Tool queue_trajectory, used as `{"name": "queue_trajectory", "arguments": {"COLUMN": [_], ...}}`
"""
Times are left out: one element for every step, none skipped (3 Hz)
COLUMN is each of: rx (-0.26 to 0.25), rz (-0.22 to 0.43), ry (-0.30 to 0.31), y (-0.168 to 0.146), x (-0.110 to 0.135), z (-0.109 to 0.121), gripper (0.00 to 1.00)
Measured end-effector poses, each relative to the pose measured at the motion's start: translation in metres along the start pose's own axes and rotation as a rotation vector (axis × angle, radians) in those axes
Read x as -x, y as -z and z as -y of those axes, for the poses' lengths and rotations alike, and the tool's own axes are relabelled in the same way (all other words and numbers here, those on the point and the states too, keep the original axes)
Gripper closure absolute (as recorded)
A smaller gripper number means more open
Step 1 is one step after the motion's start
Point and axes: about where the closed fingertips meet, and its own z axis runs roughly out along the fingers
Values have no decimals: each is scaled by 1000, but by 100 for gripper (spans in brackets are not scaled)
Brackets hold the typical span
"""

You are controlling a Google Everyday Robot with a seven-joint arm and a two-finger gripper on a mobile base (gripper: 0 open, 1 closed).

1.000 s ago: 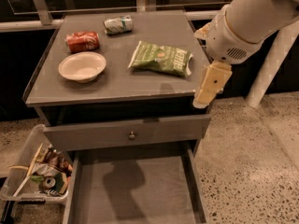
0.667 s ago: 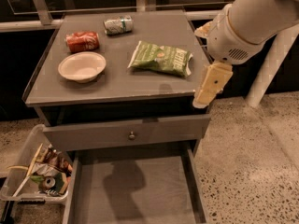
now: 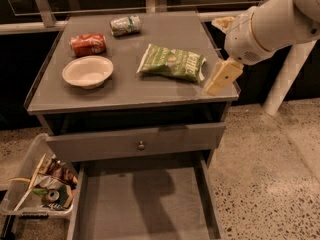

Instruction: Place green jalapeno chip bag into middle drawer

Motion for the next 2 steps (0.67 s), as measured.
{"name": "queue_trajectory", "arguments": {"rx": [-29,5], "rz": [98,155], "ry": [-38,-72], "y": [-28,-62], "x": [-6,-11], "z": [31,50], "gripper": [0,0]}}
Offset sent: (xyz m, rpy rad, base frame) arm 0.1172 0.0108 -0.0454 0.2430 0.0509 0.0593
